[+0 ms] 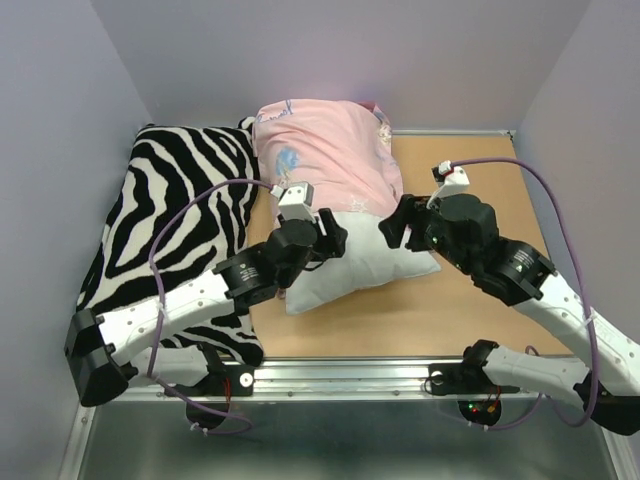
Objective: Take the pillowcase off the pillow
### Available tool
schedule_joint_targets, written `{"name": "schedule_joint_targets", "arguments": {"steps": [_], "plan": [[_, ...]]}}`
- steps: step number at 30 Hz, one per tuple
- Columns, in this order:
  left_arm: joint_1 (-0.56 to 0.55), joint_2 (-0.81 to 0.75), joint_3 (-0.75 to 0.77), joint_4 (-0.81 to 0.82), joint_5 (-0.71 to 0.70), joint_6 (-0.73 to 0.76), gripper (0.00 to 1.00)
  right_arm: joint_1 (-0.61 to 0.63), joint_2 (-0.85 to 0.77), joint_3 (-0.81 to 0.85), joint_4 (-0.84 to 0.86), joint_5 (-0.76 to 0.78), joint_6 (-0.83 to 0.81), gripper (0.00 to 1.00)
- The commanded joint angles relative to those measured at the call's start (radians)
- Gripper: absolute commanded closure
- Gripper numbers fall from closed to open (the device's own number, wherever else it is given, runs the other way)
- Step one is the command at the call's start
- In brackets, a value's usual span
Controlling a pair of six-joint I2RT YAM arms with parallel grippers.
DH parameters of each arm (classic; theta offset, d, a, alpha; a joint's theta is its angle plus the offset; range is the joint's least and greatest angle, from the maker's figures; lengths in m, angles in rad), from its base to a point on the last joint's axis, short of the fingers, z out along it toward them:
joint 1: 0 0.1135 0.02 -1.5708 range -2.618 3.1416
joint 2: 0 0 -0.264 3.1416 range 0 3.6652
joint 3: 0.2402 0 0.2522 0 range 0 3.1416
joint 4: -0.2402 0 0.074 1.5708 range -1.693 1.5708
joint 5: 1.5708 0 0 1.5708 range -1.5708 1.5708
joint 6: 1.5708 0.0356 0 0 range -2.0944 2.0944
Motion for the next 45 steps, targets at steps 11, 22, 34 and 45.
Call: {"name": "schedule_joint_targets", "arguments": {"steps": [11, 22, 34, 45], "plan": [[-0.218, 0.304, 0.307, -0.180, -0.284, 0.055, 0.24, -0.283, -0.011, -0.380, 0.122, -0.124, 0.022, 0.20], [-0.232, 0.205, 0.188, -0.245, -0.244, -0.051, 0.01, -0.279, -0.039, -0.683, 0.776, -0.747, 0.342, 0.90], [-0.194, 0.240, 0.072, -0.299, -0.249, -0.120, 0.01, -0.016, 0.053, -0.641, 0.985, -0.725, 0.353, 0.95], [-0.034, 0.228, -0.122, -0.021, 0.029, -0.054, 0.77, 0.057, 0.055, -0.621, 0.812, -0.598, 0.216, 0.79]]}}
